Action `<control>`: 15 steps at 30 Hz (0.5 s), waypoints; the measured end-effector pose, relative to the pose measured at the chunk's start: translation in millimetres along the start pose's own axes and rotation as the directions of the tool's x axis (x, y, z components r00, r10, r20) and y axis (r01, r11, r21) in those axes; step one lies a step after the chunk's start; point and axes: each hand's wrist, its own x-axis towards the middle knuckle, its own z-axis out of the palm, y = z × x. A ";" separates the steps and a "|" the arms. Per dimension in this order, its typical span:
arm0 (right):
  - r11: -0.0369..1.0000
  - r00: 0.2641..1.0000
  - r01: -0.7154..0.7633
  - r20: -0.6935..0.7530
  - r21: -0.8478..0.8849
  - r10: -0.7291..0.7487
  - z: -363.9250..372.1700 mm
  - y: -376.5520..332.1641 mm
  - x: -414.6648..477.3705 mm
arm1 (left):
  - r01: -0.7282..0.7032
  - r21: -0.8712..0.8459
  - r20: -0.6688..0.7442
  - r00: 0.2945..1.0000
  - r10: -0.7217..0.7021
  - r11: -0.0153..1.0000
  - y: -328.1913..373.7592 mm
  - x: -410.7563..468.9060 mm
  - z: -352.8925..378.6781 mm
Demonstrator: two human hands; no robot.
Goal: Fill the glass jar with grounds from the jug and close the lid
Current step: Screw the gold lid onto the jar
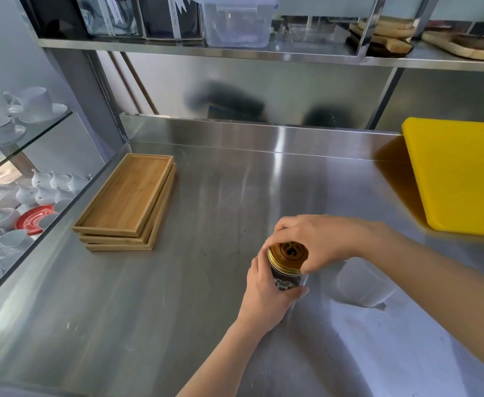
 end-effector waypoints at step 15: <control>0.977 0.989 -0.125 -0.098 -0.173 0.109 -3.4 -5.4 3.1 | -0.018 -0.009 0.005 1.000 0.018 1.000 -2.7 1.5 1.0</control>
